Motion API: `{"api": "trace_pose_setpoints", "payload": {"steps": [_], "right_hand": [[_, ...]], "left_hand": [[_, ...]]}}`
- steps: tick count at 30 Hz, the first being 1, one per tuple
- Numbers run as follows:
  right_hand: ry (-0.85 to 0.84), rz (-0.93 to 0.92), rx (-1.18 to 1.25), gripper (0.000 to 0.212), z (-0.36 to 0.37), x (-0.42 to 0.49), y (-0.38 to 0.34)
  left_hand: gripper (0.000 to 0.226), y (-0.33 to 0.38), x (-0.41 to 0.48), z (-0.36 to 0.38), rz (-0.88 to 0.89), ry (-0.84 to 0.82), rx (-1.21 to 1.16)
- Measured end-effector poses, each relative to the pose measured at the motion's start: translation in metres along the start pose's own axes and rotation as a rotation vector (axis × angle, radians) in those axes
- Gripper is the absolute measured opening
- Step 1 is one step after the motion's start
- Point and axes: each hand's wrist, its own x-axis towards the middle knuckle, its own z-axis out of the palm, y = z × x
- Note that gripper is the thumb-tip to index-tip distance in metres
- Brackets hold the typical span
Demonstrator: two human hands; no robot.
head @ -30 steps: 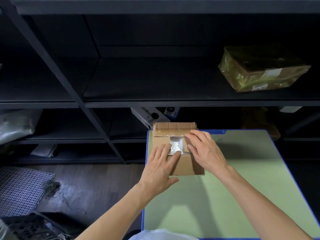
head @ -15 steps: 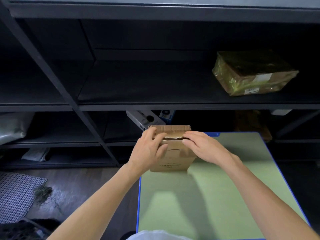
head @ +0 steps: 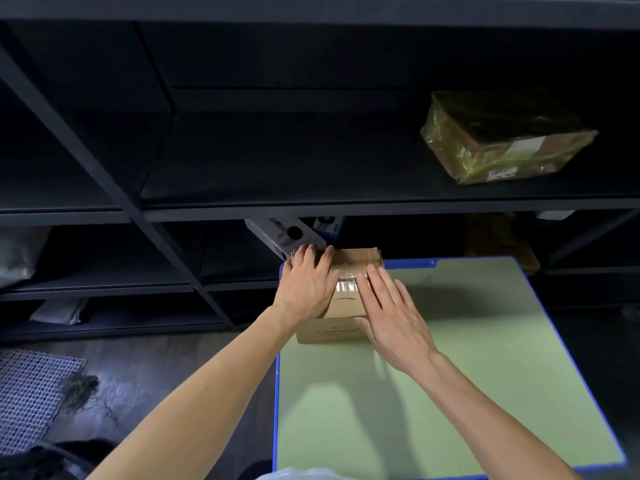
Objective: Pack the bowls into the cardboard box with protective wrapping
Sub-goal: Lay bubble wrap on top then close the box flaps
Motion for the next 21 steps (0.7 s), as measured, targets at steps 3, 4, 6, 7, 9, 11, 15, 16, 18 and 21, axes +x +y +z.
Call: {"api": "trace_pose_setpoints", "payload": {"steps": [3,4,6,7,9,11,15,16,18,21], "right_hand": [[-0.004,-0.02,-0.008,0.076,0.001,0.005,0.002],[-0.006,-0.028,-0.008,0.077,0.001,0.006,0.003],[-0.003,-0.034,-0.007,0.078,0.001,0.008,0.003],[-0.002,-0.035,-0.006,0.078,0.002,0.009,0.003],[-0.003,-0.04,0.004,0.078,0.002,0.01,0.004],[-0.008,-0.045,0.015,0.078,0.002,0.01,0.005],[-0.02,-0.058,0.034,0.077,0.002,0.01,0.007],[-0.025,-0.064,0.041,0.077,0.003,0.01,0.008],[-0.039,-0.081,0.06,0.077,0.002,0.01,0.011],[-0.048,-0.115,0.078,0.074,0.001,0.009,0.019]], "left_hand": [[0.053,0.001,-0.001,0.004,0.002,0.057,0.012],[0.053,0.0,-0.001,0.005,0.004,0.065,0.003],[0.051,-0.001,-0.001,0.006,0.009,0.079,-0.006],[0.05,-0.001,-0.001,0.006,0.012,0.085,-0.005],[0.05,0.0,-0.001,0.005,0.015,0.08,-0.004],[0.054,0.001,-0.004,0.003,0.01,0.042,0.031],[0.062,0.01,-0.022,0.006,0.007,-0.012,0.176],[0.062,0.013,-0.028,0.008,-0.006,-0.004,0.178],[0.061,0.02,-0.043,0.011,-0.032,0.016,0.17],[0.06,0.028,-0.059,0.015,-0.066,0.044,0.158]]}}
